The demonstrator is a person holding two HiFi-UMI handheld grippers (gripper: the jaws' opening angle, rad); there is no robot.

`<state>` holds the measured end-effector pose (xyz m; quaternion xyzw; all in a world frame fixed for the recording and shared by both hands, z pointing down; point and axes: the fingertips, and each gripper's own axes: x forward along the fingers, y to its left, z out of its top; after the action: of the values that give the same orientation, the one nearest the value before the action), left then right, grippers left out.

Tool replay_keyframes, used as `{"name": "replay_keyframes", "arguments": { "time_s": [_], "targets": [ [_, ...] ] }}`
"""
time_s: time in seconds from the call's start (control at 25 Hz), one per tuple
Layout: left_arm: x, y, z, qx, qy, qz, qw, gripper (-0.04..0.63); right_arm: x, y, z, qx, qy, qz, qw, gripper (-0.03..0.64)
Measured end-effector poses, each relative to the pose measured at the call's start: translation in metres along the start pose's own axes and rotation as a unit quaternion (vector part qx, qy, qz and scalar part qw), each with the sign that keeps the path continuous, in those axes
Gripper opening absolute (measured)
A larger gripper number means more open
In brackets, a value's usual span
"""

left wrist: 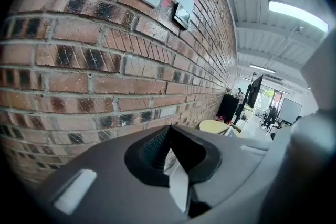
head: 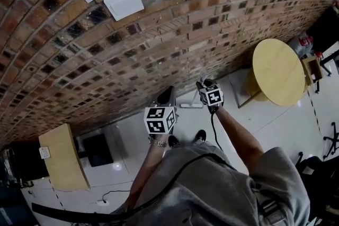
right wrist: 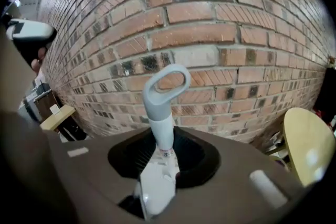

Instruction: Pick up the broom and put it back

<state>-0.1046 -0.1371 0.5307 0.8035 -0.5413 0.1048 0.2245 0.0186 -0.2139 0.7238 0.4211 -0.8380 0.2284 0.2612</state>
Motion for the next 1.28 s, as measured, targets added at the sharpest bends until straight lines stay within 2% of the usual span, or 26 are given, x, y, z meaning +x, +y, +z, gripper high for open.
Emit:
{"name": "replay_keyframes", "arguments": {
  "time_s": [0.24, 0.4, 0.64, 0.8, 1.04, 1.08, 1.2, 1.28],
  "targets": [
    [0.000, 0.013, -0.016, -0.017, 0.015, 0.027, 0.9994, 0.005, 0.037, -0.031, -0.038, -0.011, 0.052, -0.009, 0.999, 0.100],
    [0.002, 0.020, -0.021, -0.023, 0.022, 0.044, 0.9985, 0.005, 0.055, -0.042, -0.044, -0.018, 0.055, -0.005, 0.998, 0.101],
    [0.016, 0.014, -0.032, -0.024, 0.040, 0.048, 0.9978, 0.005, 0.078, -0.071, -0.017, -0.013, 0.028, -0.009, 0.999, 0.100],
    [0.023, 0.003, -0.040, -0.021, 0.052, 0.042, 0.9976, 0.005, 0.099, -0.104, 0.000, 0.007, 0.049, -0.024, 0.999, 0.100],
    [0.024, 0.004, -0.047, -0.020, 0.062, 0.049, 0.9967, 0.005, 0.124, -0.127, 0.022, -0.030, 0.070, -0.029, 0.997, 0.103],
    [0.023, 0.006, -0.047, -0.020, 0.062, 0.052, 0.9965, 0.005, 0.128, -0.126, 0.022, -0.034, 0.074, -0.020, 0.996, 0.109],
    [0.022, 0.009, -0.047, -0.019, 0.064, 0.057, 0.9962, 0.005, 0.132, -0.120, 0.021, -0.038, 0.085, 0.009, 0.996, 0.228],
    [0.021, 0.010, -0.046, -0.017, 0.063, 0.058, 0.9962, 0.005, 0.133, -0.122, 0.022, -0.037, 0.084, 0.006, 0.996, 0.235]
  ]
}}
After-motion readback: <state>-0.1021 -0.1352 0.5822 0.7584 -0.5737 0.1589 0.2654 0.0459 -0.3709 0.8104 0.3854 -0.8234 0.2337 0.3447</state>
